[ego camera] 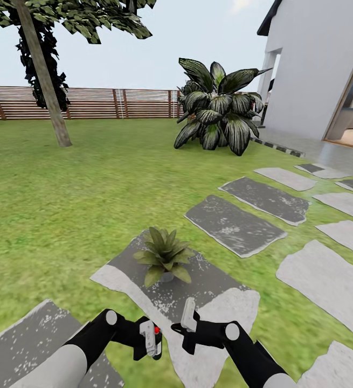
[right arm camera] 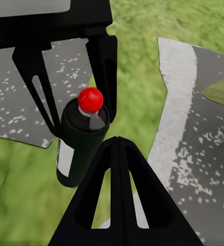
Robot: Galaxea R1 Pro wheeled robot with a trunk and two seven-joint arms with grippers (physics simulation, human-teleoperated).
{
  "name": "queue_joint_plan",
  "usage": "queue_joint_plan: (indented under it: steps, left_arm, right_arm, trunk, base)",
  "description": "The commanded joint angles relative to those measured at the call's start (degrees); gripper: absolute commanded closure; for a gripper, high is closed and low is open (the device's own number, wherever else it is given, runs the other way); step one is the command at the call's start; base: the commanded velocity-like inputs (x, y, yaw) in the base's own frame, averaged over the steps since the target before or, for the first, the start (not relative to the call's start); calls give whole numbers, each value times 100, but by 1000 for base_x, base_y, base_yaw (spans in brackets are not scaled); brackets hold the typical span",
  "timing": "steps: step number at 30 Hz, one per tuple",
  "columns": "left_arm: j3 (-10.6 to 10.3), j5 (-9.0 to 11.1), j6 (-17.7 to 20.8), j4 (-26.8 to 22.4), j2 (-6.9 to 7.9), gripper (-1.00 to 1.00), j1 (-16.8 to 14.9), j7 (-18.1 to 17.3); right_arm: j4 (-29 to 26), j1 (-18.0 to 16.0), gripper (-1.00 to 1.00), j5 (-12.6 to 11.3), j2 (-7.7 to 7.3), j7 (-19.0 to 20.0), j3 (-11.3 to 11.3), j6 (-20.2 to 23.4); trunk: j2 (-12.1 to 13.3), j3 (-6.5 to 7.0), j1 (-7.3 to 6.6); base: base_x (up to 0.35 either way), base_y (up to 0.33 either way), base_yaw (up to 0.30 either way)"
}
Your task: Pick up the pesticide atomizer in the garden and spray insectifuge to fully cover both potted plants in the garden.
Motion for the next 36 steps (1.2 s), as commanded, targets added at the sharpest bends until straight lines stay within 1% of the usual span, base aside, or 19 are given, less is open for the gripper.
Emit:
queue_joint_plan:
  steps: [1,10,18,24,33,36]
  left_arm:
    - [9,-49,-44,-8,-5,100,-1,-4]
    - [4,-41,-45,-47,-107,100,-1,-7]
    - [13,-40,-53,-51,-119,100,-1,-12]
    - [13,-32,-366,-7,-120,100,-1,-13]
    - [13,-31,-421,8,-120,100,-1,-14]
    - [13,-31,-422,6,-131,100,-1,-70]
  right_arm:
    - [-5,-5,100,55,1,1,-7,-33]
    - [-5,-4,100,55,1,1,-7,-33]
    - [-6,-6,100,55,1,1,-7,-33]
    - [-13,-4,100,55,1,1,-7,-33]
    - [-13,-6,100,55,1,1,-7,-33]
    - [-13,-4,100,55,1,1,-7,-33]
  trunk:
    - [-2,-5,-1]
    - [-2,-5,-1]
    - [-2,-5,-1]
    - [-2,-5,-1]
    - [-2,-5,-1]
    - [-2,-5,-1]
  base:
    - [0,0,0]
    - [0,0,0]
    - [0,0,0]
    - [0,0,0]
    - [0,0,0]
    - [0,0,0]
